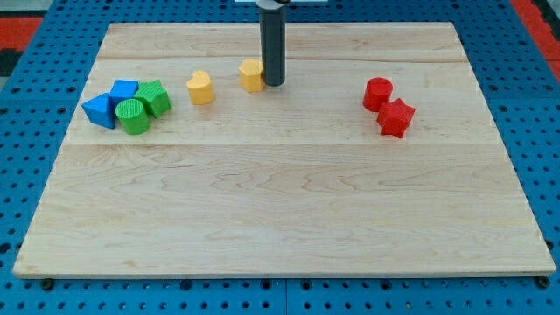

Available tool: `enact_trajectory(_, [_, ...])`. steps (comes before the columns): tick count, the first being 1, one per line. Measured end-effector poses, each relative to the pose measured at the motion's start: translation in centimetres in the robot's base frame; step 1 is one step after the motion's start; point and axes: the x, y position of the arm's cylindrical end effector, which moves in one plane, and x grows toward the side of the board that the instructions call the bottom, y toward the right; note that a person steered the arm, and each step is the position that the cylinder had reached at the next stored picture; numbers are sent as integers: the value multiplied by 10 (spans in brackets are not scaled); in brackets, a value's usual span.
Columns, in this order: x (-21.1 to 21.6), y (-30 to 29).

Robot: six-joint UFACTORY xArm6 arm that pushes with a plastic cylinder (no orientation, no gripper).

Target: Move blue cube along with green circle slightly down and a bit up

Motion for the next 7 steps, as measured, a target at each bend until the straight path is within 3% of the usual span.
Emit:
enact_trajectory(2, [-22,-17])
enact_trajectory(4, [-12,-93])
enact_trajectory(6, [-36,-224])
enact_trajectory(7, [-20,-226])
